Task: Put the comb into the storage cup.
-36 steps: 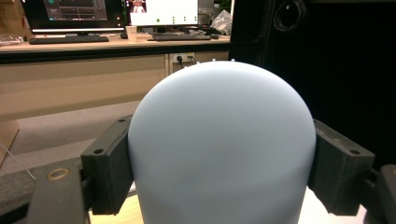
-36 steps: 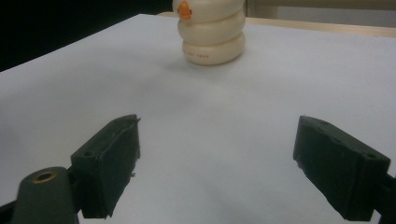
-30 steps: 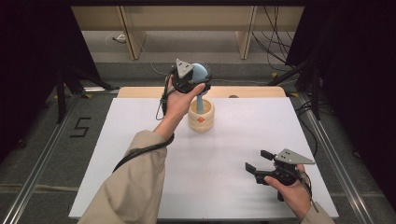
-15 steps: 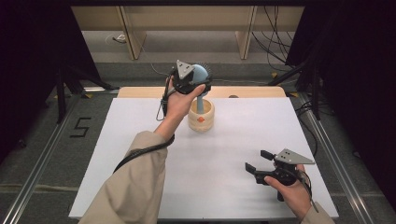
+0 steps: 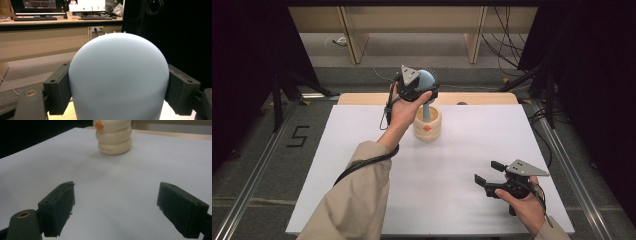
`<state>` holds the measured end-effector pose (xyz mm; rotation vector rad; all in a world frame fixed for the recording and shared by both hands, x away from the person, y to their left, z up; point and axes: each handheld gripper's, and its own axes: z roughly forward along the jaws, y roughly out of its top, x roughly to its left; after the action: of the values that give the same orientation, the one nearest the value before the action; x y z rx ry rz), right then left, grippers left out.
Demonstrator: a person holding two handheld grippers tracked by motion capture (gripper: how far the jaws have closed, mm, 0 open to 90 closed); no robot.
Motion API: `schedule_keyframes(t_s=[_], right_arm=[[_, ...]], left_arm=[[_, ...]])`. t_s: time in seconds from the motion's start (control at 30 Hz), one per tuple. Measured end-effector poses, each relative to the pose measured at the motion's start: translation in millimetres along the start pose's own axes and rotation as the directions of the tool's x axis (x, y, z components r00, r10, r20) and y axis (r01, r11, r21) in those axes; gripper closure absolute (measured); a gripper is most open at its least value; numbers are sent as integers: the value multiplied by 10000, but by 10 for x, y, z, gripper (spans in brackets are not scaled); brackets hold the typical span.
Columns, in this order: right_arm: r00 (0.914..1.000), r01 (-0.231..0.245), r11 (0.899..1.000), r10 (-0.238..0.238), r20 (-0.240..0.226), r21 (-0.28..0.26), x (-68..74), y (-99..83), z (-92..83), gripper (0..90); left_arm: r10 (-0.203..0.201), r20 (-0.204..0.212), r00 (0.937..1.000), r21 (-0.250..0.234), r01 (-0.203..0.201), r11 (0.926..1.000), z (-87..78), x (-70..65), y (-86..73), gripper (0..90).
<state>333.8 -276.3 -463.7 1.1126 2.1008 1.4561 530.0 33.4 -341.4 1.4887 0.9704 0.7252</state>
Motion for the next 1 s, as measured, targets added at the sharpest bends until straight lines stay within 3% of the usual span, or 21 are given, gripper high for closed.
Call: schedule_keyframes(t_s=[1.0], right_arm=[[10000, 19, 10000, -19, -4, -12, 0, -1, 2, 155]], left_arm=[[20, 27, 10000, 139, -20, 9999, 25, -12, -81, 195]])
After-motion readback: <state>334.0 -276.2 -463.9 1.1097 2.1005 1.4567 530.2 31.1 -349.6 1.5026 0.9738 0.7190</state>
